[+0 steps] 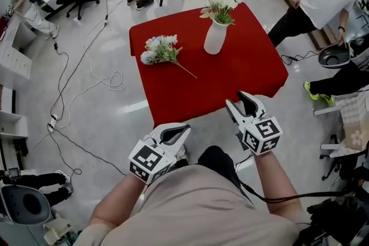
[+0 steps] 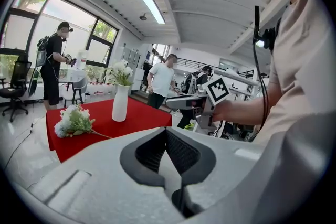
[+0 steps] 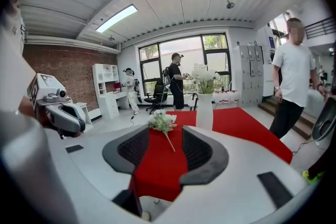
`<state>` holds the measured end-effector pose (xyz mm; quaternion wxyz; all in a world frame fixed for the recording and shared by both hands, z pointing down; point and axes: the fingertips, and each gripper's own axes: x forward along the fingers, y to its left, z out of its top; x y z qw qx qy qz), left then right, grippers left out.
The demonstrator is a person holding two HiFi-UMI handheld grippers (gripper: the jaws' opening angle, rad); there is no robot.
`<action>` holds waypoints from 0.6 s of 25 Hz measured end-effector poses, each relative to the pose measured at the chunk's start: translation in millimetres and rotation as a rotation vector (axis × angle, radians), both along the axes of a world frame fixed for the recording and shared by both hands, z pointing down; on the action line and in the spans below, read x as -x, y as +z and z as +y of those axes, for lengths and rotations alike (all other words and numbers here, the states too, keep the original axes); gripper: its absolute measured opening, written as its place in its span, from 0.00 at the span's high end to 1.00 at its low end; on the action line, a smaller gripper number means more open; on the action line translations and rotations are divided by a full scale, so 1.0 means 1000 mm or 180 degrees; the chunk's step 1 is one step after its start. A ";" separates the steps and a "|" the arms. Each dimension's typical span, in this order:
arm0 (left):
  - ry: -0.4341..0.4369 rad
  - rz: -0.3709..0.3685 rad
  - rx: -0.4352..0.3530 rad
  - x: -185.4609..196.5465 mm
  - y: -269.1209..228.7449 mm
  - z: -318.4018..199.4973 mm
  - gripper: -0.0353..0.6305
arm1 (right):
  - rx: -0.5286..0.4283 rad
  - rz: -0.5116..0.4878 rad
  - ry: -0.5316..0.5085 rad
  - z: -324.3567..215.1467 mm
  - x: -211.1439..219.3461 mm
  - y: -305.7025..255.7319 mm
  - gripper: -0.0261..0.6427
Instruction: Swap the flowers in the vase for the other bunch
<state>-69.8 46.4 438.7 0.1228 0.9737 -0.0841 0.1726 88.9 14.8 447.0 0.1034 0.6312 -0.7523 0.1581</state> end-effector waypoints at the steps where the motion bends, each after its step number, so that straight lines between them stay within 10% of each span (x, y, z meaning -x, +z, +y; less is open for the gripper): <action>1: -0.0013 0.0010 0.0009 0.000 0.000 -0.008 0.94 | -0.0003 0.0006 0.0020 -0.012 -0.004 -0.002 0.66; 15: -0.0510 0.0008 -0.0052 -0.030 -0.020 -0.087 0.94 | -0.0119 0.0046 0.0079 -0.184 -0.095 -0.039 0.46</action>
